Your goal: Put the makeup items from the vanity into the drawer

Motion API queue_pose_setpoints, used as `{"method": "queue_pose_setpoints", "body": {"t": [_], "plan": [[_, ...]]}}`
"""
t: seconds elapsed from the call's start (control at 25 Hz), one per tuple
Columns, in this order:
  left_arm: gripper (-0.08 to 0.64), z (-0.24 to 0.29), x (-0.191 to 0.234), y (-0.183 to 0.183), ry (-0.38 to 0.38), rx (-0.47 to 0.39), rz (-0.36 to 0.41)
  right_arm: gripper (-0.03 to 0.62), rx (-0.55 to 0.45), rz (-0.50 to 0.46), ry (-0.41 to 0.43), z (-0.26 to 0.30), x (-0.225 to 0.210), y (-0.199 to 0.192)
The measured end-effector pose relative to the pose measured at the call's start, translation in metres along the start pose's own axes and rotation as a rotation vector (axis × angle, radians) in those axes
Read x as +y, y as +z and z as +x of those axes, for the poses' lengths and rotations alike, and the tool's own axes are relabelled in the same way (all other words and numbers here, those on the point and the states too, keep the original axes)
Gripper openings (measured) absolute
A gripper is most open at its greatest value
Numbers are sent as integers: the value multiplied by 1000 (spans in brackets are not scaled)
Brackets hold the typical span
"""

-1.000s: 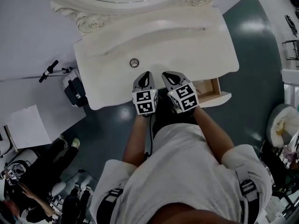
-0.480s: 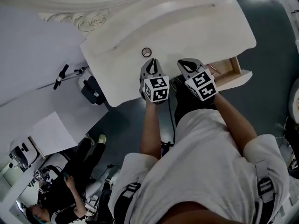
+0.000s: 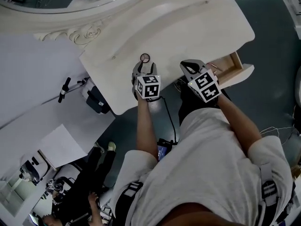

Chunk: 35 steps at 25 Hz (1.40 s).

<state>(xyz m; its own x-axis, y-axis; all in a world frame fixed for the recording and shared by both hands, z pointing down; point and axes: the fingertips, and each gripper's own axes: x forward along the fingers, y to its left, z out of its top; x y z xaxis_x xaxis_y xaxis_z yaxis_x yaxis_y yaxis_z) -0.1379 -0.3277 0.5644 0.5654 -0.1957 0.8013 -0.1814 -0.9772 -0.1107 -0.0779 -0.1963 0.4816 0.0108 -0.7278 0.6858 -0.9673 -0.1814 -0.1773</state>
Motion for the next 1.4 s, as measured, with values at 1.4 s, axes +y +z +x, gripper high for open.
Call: {"method": "queue_pose_setpoints", "body": {"t": [1.4], "plan": [[213, 26, 2, 8, -120, 147, 76, 15, -34, 73, -69, -34, -42, -10]]}}
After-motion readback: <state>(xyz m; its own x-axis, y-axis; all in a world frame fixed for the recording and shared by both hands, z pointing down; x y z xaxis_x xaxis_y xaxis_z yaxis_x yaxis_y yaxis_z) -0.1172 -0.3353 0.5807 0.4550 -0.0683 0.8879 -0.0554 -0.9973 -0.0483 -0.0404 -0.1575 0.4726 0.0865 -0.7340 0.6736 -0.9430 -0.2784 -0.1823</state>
